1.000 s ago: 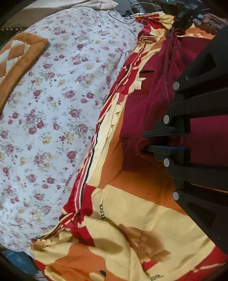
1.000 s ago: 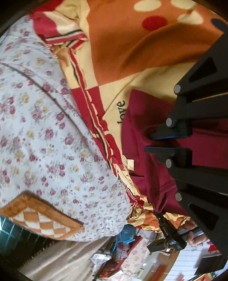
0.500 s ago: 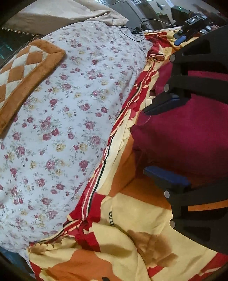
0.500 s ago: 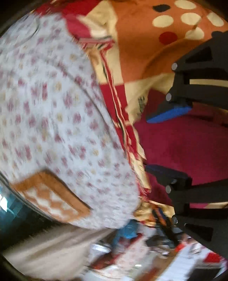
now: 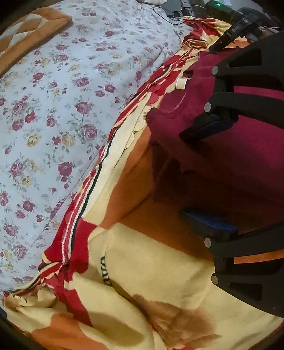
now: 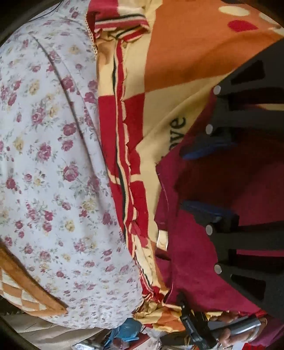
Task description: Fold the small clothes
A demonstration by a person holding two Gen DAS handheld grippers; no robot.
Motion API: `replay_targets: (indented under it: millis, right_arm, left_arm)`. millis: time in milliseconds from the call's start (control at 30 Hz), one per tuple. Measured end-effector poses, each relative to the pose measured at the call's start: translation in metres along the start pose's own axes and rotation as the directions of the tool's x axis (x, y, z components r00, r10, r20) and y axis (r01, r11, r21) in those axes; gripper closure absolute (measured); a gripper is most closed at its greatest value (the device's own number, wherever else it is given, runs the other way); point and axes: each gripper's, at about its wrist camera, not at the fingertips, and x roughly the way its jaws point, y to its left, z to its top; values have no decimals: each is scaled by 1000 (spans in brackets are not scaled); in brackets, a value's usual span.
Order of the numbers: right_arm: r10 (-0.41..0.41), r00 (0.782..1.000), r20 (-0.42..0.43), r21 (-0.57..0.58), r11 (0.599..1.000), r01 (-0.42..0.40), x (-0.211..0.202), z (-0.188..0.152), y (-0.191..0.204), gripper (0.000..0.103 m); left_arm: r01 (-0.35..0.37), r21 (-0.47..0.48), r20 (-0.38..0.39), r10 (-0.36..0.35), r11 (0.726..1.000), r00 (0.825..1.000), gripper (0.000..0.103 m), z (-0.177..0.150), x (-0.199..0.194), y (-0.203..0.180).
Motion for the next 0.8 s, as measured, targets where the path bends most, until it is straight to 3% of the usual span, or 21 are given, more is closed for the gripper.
replay_targets:
  millis: [133, 267, 400, 433, 500, 567, 667, 733, 800]
  right_arm:
    - [18, 1000, 7, -10, 1000, -18, -45, -21, 1, 61]
    - [21, 1000, 7, -55, 998, -21, -91, -62, 1, 61]
    - [84, 995, -54, -38, 996, -86, -94, -101, 3, 61]
    - [86, 993, -77, -40, 995, -90, -90, -109, 4, 68]
    - [42, 994, -97, -111, 992, -53, -86, -121, 12, 94]
    - [12, 997, -82, -169, 985, -25, -96, -125, 18, 94]
    - [-17, 998, -62, -162, 987, 7, -104, -128, 11, 94]
    - [-48, 994, -96, -161, 986, 32, -95, -134, 6, 95]
    - [-38, 995, -94, -147, 989, 24, -99, -135, 4, 94]
  left_arm:
    - [-12, 51, 38, 11, 999, 999, 50, -13, -28, -2]
    - [16, 97, 74, -24, 995, 997, 50, -36, -61, 0]
    - [6, 142, 87, -19, 990, 996, 50, -65, -79, 0]
    - [-3, 149, 80, -9, 989, 997, 50, -70, -79, 1]
    - [-36, 154, 58, 27, 987, 998, 50, -82, -77, 5]
    - [-39, 141, 48, 32, 989, 998, 50, -91, -77, 11]
    - [-23, 99, 50, 18, 995, 999, 50, -101, -74, 23]
    - [-7, 63, 48, 4, 998, 999, 50, -105, -69, 29]
    - [-12, 68, 65, 8, 998, 998, 50, -107, -71, 27]
